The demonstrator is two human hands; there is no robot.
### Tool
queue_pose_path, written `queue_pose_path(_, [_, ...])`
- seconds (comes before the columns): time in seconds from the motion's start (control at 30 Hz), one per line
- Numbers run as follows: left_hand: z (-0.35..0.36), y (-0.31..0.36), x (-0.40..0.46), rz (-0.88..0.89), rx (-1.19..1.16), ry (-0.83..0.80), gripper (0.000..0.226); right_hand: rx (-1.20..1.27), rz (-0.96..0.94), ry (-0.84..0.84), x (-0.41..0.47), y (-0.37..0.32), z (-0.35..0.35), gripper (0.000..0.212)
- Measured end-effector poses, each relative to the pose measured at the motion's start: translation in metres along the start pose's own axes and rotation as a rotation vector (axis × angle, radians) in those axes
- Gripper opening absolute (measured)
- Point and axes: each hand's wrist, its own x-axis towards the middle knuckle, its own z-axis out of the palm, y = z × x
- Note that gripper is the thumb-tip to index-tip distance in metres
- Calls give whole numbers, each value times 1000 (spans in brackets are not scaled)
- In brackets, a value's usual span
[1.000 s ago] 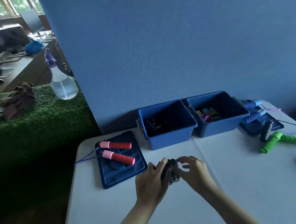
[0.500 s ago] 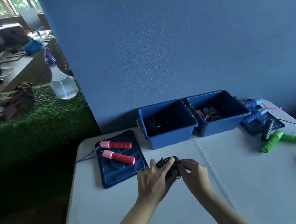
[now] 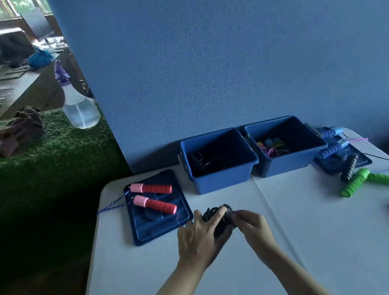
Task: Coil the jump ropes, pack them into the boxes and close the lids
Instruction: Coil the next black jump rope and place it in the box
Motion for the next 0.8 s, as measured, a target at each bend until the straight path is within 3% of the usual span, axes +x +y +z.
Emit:
queue_pose_path(0.23, [3,8,3,13,34,-10,43,-27,69,171,2,10,10,19])
queue_pose_path(0.4, [3,16,5,16,56,-23,39,-139,166,132,1,9,12,13])
queue_pose_path(0.5, [2,17,4,26,47,-28,38,-126,119,186,-2,9,7,24])
queue_pose_path(0.63, [-8,17,6,34,-30,-28,40,-137,64,288,-3,6,0,21])
queue_pose_path(0.8, [-16,9,4,47,-159,-18,44,39,-33,209,2,9,-13,27])
